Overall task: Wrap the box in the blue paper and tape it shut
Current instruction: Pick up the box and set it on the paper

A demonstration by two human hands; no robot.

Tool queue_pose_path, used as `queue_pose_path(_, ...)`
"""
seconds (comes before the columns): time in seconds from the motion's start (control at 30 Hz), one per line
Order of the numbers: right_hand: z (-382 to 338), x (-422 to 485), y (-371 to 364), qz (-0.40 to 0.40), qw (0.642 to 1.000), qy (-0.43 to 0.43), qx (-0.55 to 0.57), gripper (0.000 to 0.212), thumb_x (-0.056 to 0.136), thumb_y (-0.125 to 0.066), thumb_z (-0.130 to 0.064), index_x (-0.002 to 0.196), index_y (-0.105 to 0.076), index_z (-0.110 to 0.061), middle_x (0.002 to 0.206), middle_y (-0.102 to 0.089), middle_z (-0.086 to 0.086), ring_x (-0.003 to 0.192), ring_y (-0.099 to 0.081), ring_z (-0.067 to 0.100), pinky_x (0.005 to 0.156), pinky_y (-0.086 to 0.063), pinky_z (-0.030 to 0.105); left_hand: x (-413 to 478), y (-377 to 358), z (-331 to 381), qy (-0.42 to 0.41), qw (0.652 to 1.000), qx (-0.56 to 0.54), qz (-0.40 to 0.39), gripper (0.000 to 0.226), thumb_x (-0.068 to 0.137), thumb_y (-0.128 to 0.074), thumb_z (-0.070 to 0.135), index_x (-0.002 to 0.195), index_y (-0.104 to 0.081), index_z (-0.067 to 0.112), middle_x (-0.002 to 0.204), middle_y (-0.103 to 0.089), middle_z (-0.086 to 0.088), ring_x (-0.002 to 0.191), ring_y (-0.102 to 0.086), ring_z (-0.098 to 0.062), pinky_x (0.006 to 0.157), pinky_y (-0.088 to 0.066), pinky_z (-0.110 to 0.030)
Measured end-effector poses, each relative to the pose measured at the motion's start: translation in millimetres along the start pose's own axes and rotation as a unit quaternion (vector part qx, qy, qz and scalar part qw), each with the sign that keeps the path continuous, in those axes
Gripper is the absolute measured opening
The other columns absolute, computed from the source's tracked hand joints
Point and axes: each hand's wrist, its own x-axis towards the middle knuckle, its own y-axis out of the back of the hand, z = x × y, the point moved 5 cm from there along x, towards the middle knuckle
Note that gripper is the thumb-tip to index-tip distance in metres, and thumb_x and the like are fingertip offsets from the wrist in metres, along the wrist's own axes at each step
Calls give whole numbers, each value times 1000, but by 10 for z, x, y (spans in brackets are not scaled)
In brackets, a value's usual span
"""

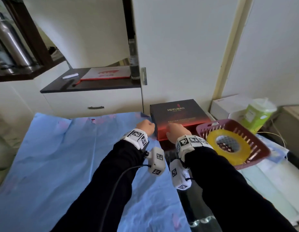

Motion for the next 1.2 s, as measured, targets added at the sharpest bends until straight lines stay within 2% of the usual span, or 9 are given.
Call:
queue_pose_path(0.13, -78, -6, 155, 19, 1000, 9, 5, 36, 91, -44, -11, 126, -51, -13, 130, -56, 12, 121, -51, 29, 99, -43, 38, -36, 105, 6, 13, 999, -41, 14, 39, 100, -34, 23, 122, -53, -3, 132, -53, -22, 122, -49, -36, 98, -37, -33)
queue_pose_path(0.27, -245, -67, 350, 57, 998, 29, 10, 31, 93, -45, -13, 122, -54, -11, 126, -57, 11, 117, -53, 29, 94, -42, 37, -99, 285, -49, 44, 991, -118, 52, 51, 99, -38, 29, 139, -33, -3, 143, -40, -22, 132, -41, -34, 106, -32, -34)
queue_pose_path(0.37, -309, -152, 382, 62, 997, 32, -13, 34, 92, -47, -15, 126, -52, -11, 131, -49, 12, 123, -45, 29, 100, -38, 40, -206, 351, -153, 61, 980, -162, 97, 59, 98, -41, 32, 142, -25, -4, 146, -33, -24, 134, -37, -35, 109, -29, -35)
queue_pose_path(0.5, -293, -314, 331, 64, 997, -9, -48, 37, 92, -47, -20, 128, -47, -11, 134, -40, 13, 127, -37, 30, 104, -32, 42, -384, 328, -304, 88, 966, -221, 105, 70, 96, -44, 37, 146, -14, -1, 151, -25, -22, 138, -31, -34, 113, -24, -37)
queue_pose_path(0.67, -281, -592, 420, 106, 990, -92, -34, 47, 93, -47, -29, 136, -37, -11, 141, -34, 13, 133, -31, 31, 108, -27, 46, -675, 346, -478, 111, 969, -208, 78, 83, 95, -40, 48, 147, -1, -4, 156, -17, -19, 143, -23, -32, 117, -17, -36)
queue_pose_path(0.83, -502, -872, 555, 82, 990, -115, 13, 73, 85, -59, -44, 141, -27, -10, 145, -28, 15, 136, -26, 34, 108, -26, 51, -1008, 567, -783, 124, 963, -220, 89, 83, 93, -41, 54, 144, -19, -9, 149, -34, -20, 136, -37, -31, 112, -28, -33)
queue_pose_path(0.93, -647, -1071, 581, 63, 989, -123, 46, 86, 78, -66, -51, 142, -26, -9, 144, -32, 17, 135, -31, 36, 110, -28, 48, -1224, 713, -984, 134, 956, -246, 85, 81, 93, -38, 57, 142, -29, -8, 146, -39, -20, 134, -41, -31, 110, -30, -32)
queue_pose_path(1.03, -868, -1314, 500, 38, 992, -112, 45, 89, 76, -67, -54, 141, -28, -8, 142, -37, 19, 133, -37, 36, 110, -32, 46, -1518, 782, -1279, 155, 941, -283, 97, 81, 91, -39, 59, 141, -34, -5, 144, -42, -18, 131, -44, -31, 110, -31, -33)
queue_pose_path(1.2, -1268, -1642, 266, 4, 997, -78, 28, 89, 78, -65, -55, 143, -24, -10, 143, -34, 21, 133, -34, 37, 111, -30, 48, -1989, 841, -1710, 175, 904, -361, 148, 73, 92, -47, 50, 138, -37, -5, 143, -44, -16, 129, -46, -30, 107, -35, -33)
